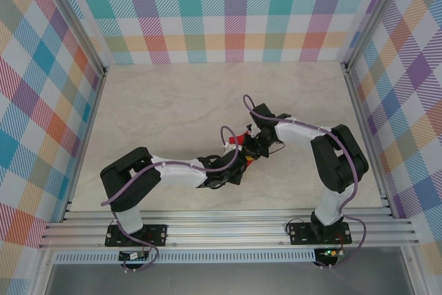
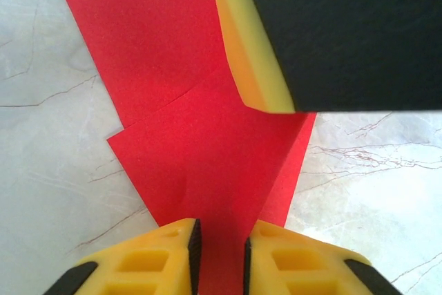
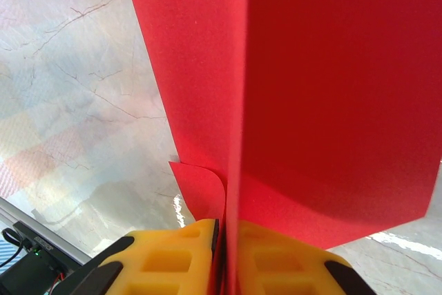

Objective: Fold a paper plane with a square sheet of paper (pick it up from the middle)
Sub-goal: Third fold the triangle at the center of the table.

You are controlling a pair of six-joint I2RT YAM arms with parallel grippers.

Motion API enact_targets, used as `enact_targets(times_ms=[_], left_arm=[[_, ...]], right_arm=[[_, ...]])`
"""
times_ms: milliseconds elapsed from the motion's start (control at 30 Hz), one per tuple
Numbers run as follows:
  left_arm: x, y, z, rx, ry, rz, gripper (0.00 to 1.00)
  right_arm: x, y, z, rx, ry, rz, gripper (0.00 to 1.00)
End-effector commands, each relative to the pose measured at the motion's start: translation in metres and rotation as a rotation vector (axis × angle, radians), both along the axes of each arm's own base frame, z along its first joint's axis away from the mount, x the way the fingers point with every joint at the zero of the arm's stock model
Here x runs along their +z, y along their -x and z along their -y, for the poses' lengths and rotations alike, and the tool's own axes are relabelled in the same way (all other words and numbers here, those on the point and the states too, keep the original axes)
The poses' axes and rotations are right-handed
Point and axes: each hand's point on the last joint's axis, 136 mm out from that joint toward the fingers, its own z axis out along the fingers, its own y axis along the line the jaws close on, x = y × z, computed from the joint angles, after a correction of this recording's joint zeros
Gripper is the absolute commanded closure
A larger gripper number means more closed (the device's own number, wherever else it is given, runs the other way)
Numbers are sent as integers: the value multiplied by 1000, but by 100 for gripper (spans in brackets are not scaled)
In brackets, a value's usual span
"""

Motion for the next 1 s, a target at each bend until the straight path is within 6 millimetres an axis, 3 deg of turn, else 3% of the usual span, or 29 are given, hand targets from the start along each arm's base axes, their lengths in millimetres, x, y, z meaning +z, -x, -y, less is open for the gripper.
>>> enact_targets(times_ms=[0,533,667,833,967], left_arm=[[-3,3,-1,-14,-38,3,79],[0,8,0,-33,24,-7,95],[3,8,1,-39,109,-32,96],[6,8,2,-37,239,-77,96],[6,6,-3,-15,314,-102,96]], right_arm=[[7,-1,-7,12,-19,0,87],[13,-3,-6,20,-18,22,85],[25,-5,-4,23,-37,54,79],[48,-9,1,9,-96,117,64],[63,-9,5,1,-142,159,61]])
